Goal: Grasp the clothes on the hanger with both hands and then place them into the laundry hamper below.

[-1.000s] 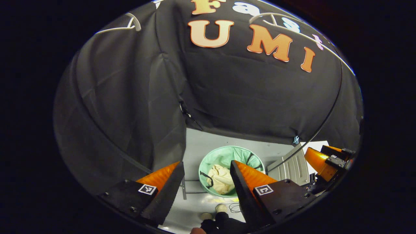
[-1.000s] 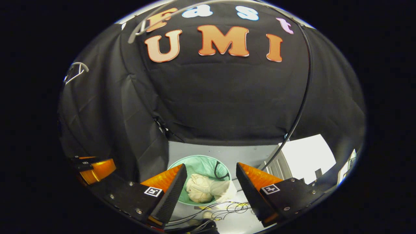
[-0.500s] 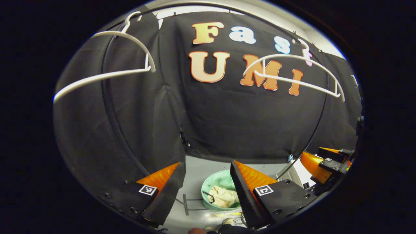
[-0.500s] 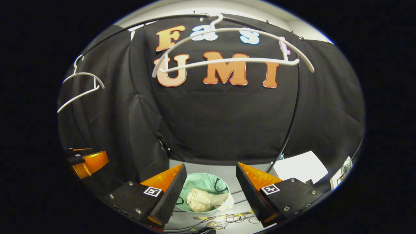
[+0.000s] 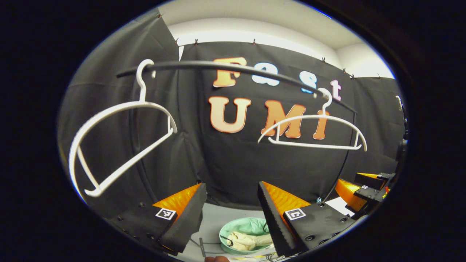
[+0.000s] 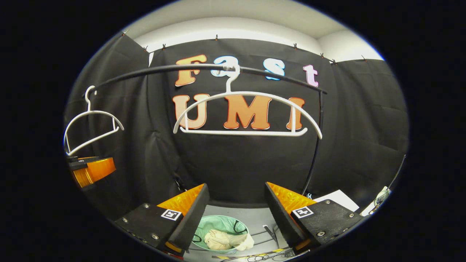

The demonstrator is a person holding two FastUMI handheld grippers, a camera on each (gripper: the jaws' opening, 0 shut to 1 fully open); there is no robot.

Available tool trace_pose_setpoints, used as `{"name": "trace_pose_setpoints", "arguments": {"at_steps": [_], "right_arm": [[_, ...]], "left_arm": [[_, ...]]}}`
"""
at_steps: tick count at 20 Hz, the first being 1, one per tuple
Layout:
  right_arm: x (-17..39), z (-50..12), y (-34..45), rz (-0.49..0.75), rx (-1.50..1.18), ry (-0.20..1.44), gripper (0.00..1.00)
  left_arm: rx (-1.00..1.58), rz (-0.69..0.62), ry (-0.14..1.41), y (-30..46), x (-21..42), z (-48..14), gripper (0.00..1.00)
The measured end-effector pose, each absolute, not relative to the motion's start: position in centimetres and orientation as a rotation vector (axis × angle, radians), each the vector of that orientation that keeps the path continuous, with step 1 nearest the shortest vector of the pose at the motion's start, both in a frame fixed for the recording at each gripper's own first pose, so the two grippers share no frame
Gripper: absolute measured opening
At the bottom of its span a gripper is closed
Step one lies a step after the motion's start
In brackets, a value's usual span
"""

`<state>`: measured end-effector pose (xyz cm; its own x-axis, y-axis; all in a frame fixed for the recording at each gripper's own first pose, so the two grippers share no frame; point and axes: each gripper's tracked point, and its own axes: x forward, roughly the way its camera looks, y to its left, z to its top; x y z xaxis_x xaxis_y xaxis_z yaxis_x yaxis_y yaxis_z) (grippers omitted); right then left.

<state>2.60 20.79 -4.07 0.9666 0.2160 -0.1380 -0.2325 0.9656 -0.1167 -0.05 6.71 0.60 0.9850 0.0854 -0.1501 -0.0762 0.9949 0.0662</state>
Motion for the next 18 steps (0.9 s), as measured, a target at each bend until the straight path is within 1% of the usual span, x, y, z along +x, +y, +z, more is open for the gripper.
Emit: {"name": "trace_pose_setpoints", "arguments": {"at_steps": [1, 2, 3, 4, 5, 6, 8, 9, 11, 12, 13, 14, 15, 16, 18], "right_arm": [[2.1, -3.1, 20.7, 0.235, -0.133, 0.103, 0.95], [1.7, -1.6, 20.6, 0.236, -0.141, 0.075, 1.00], [1.4, -0.4, 20.3, 0.232, -0.150, 0.047, 0.95], [1.1, 0.6, 20.2, 0.238, -0.154, 0.024, 1.00], [0.7, 1.4, 20.4, 0.247, -0.149, 0.011, 0.95], [0.4, 2.0, 20.4, 0.256, -0.139, 0.003, 0.95], [-0.5, 3.2, 20.3, 0.268, -0.122, -0.013, 0.95], [-0.9, 3.7, 20.3, 0.271, -0.119, -0.020, 0.95], [-1.5, 4.7, 19.8, 0.273, -0.121, -0.035, 0.95], [-1.8, 5.1, 19.5, 0.269, -0.122, -0.042, 0.95], [-2.0, 5.5, 18.8, 0.252, -0.121, -0.048, 0.95], [-2.1, 6.2, 17.8, 0.221, -0.107, -0.063, 0.95], [-2.2, 6.9, 17.2, 0.214, -0.096, -0.075, 0.95], [-2.3, 7.4, 16.7, 0.206, -0.097, -0.084, 0.95], [-2.3, 8.3, 15.4, 0.171, -0.105, -0.108, 0.95]], "left_arm": [[0.070, 0.085, 0.125, 6.7, -0.4, 1.8, 0.93], [0.073, 0.086, 0.095, 6.5, -0.4, 3.1, 0.93], [0.075, 0.088, 0.065, 6.3, -0.6, 4.3, 0.93], [0.074, 0.091, 0.041, 6.2, -0.9, 5.4, 0.93], [0.073, 0.088, 0.020, 6.0, -1.3, 6.4, 0.93], [0.072, 0.087, 0.002, 5.7, -1.8, 7.4, 0.93], [0.074, 0.096, -0.033, 6.1, -2.9, 9.3, 0.88], [0.076, 0.096, -0.052, 6.1, -3.4, 10.3, 0.93], [0.086, 0.106, -0.087, 6.6, -4.6, 11.8, 0.93], [0.093, 0.115, -0.102, 6.9, -5.1, 12.4, 0.88], [0.098, 0.127, -0.109, 7.4, -5.5, 12.6, 0.88], [0.099, 0.138, -0.111, 7.7, -5.8, 12.7, 0.94], [0.094, 0.138, -0.110, 7.8, -6.0, 12.7, 0.94], [0.089, 0.137, -0.109, 7.8, -6.1, 12.6, 0.90], [0.086, 0.146, -0.103, 8.3, -5.8, 12.4, 0.90]]}}
